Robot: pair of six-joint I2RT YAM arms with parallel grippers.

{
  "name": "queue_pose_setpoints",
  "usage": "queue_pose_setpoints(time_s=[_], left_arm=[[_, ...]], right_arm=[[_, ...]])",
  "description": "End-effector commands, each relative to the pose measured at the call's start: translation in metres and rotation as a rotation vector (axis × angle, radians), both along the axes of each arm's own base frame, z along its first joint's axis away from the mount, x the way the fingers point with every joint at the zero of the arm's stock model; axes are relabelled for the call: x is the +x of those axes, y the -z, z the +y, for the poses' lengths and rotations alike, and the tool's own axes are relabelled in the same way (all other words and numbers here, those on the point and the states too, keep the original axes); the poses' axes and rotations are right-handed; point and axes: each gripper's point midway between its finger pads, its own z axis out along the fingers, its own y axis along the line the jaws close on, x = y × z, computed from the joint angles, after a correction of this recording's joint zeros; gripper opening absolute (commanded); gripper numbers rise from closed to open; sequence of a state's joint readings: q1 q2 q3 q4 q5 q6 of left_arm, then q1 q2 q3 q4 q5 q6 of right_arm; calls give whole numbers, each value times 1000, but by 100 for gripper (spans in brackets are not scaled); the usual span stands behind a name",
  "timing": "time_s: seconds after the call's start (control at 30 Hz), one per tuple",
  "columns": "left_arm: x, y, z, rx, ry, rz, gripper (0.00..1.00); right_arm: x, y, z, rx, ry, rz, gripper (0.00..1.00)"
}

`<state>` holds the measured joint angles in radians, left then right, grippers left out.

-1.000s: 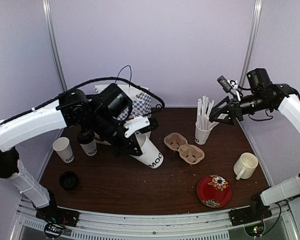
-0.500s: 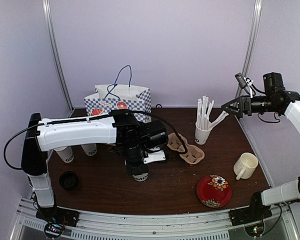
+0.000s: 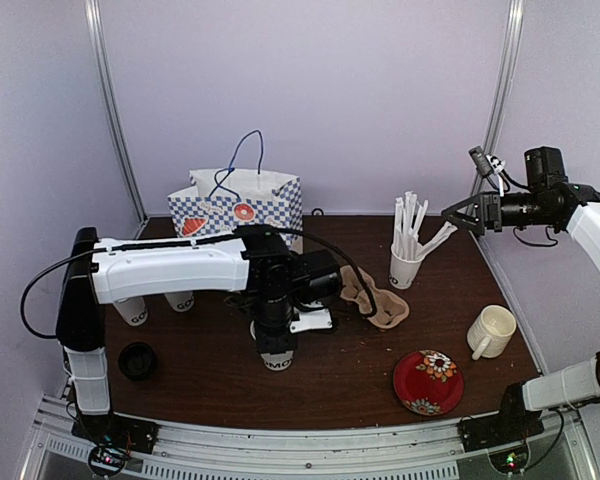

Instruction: Pack the takeout coffee

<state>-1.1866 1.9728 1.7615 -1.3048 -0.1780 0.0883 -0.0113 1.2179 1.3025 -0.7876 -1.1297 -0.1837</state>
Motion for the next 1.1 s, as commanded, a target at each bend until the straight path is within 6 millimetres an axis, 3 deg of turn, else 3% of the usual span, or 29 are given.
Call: queue_pose_setpoints(time_s=[0.0,0.17,0.33,0.43,0.5,0.6,0.7,0.87,1.07], left_arm=[[0,-2,-5,-9,15,6,21],[-1,-13,3,10,-9,-2,37],[-5,-81,16,-143,-56,-83,47],[9,-115,47,-184,-197,-219,57],[24,-119,81,-160,-368,-265,63],[37,-97,151,-43,-706,-251,60],[33,-68,208,41,-976,-236,56],[17,-23,241,3,-1223,-102,53],[8,25,249,27,-1333,3,55]], right_arm=[[0,-2,1,18,-14,-13,99],[-1,-4,2,25,-21,-14,99],[0,-7,3,35,-33,-13,99],[2,-7,4,38,-37,-11,100],[3,-7,4,40,-39,-11,99],[5,-6,4,45,-41,-9,99],[4,-6,5,51,-46,-2,99],[3,-6,6,62,-55,7,99],[2,-8,7,72,-61,4,99]])
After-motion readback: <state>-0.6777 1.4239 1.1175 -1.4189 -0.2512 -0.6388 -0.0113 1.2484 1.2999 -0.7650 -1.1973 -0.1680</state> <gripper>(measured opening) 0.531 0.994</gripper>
